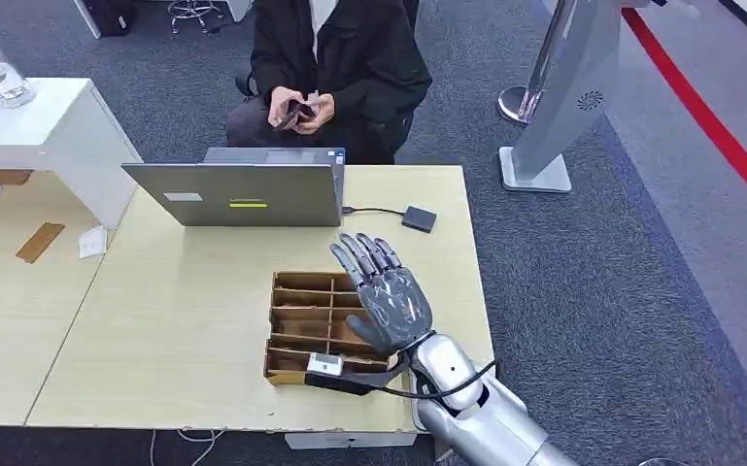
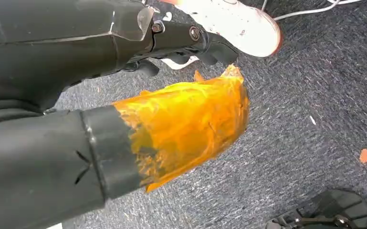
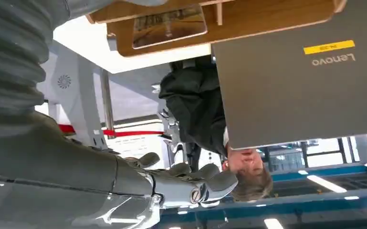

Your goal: Pass the card to the sensor for recognition and then transmit it.

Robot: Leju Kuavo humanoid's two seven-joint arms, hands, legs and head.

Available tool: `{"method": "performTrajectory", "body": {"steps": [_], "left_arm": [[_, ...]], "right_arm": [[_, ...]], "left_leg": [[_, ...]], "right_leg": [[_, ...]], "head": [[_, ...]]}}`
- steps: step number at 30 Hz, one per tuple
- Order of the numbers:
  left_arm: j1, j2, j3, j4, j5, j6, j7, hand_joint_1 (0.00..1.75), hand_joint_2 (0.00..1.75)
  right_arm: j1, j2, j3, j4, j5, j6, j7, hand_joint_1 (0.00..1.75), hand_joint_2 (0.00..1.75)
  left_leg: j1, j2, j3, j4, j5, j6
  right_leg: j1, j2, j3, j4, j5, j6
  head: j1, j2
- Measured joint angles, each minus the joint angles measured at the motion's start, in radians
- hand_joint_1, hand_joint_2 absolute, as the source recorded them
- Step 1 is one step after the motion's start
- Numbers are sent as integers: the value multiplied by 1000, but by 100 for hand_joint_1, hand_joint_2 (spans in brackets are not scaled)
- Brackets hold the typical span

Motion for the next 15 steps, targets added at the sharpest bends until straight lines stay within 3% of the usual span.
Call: {"method": "performTrajectory", "body": {"steps": [2, 5, 9, 15], "left_arm": [[0, 0, 0, 0, 0, 0, 0, 0, 0], [0, 0, 0, 0, 0, 0, 0, 0, 0], [0, 0, 0, 0, 0, 0, 0, 0, 0], [0, 0, 0, 0, 0, -2, 0, 0, 0]], "right_arm": [[0, -1, 0, 4, 3, 0, 2, 24, 175], [0, -2, 0, 8, 5, 0, 3, 59, 175], [1, -2, 0, 16, 5, 0, 8, 66, 175], [1, -2, 0, 23, 5, 0, 9, 63, 175]], "left_leg": [[0, 0, 0, 0, 0, 0], [0, 0, 0, 0, 0, 0], [0, 0, 0, 0, 0, 0], [0, 0, 0, 0, 0, 0]], "right_leg": [[0, 0, 0, 0, 0, 0], [0, 0, 0, 0, 0, 0], [0, 0, 0, 0, 0, 0], [0, 0, 0, 0, 0, 0]], "head": [[0, 0], [0, 0], [0, 0], [0, 0]]}}
